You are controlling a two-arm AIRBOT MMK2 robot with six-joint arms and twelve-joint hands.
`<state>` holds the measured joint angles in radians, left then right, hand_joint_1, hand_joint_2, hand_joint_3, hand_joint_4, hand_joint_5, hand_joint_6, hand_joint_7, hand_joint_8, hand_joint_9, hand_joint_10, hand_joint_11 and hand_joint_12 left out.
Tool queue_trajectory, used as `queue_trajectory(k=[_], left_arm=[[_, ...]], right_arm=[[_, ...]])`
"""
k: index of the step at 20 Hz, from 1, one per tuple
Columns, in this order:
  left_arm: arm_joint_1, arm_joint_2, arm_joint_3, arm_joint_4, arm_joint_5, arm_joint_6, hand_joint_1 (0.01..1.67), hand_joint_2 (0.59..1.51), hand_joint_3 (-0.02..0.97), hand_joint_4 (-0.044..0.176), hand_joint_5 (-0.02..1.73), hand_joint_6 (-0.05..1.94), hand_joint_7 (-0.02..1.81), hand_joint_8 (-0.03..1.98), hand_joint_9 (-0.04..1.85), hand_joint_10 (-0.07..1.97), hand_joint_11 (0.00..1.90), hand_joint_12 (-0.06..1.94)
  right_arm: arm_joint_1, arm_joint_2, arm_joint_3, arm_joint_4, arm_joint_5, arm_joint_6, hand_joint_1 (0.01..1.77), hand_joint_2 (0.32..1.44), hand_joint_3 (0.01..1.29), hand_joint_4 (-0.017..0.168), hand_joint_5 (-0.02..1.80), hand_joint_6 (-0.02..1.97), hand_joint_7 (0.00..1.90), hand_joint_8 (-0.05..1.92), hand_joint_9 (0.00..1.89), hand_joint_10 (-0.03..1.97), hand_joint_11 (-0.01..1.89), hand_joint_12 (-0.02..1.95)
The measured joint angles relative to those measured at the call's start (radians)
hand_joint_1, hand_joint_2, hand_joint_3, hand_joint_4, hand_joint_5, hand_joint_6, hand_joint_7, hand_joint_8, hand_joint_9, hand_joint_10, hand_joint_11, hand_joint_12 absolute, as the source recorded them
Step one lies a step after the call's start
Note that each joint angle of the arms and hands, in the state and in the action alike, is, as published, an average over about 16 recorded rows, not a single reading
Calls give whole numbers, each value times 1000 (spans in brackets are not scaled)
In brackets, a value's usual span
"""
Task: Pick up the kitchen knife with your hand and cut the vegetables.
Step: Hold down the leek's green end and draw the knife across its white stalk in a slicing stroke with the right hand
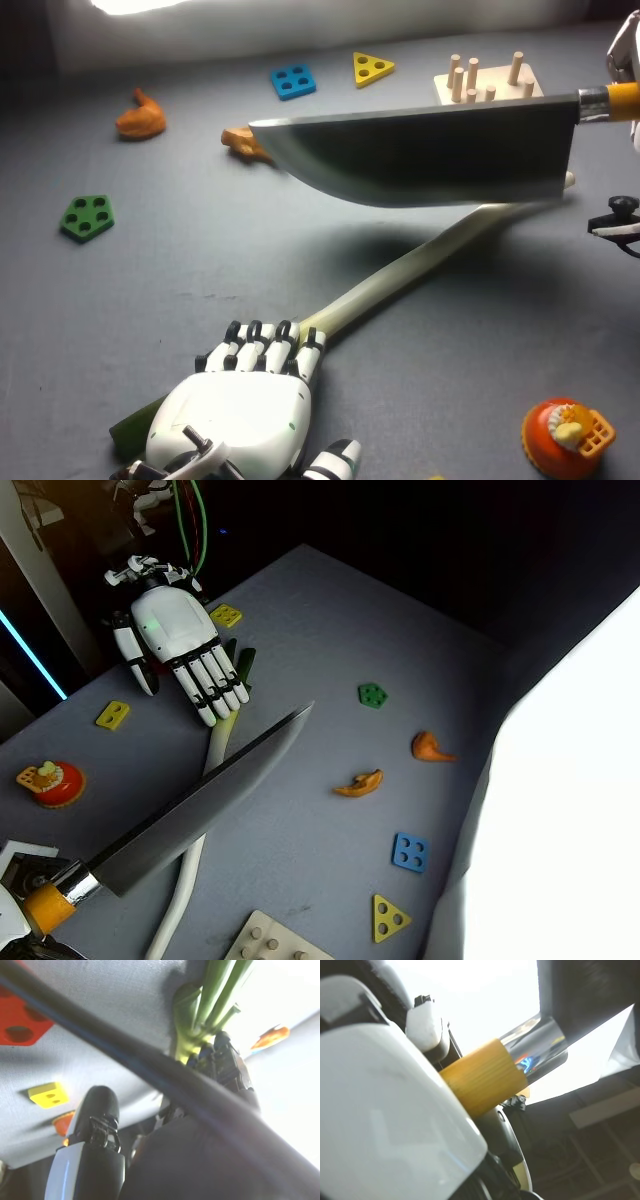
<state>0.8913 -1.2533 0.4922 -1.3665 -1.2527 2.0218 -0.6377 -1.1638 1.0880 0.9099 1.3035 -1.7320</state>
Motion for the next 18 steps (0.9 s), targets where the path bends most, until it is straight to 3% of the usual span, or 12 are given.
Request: queue_trajectory(k=[7,18], left_arm=[[0,3,-2,0,3,0,101,1470,2,1,20,6,-11,-14,-6,-7,17,-13],[0,5,-3,0,5,0,14,1502,16,1,36,6,-11,-15,5,-10,17,-14]], right_arm=[[-35,-26,36,-12,21,-21,1568,653,949,165,1369,1909,1529,1887,1582,1803,1590,1813],[-57,40,16,-15,22,-62,1592,620,1000,166,1382,1910,1538,1891,1592,1803,1593,1808]])
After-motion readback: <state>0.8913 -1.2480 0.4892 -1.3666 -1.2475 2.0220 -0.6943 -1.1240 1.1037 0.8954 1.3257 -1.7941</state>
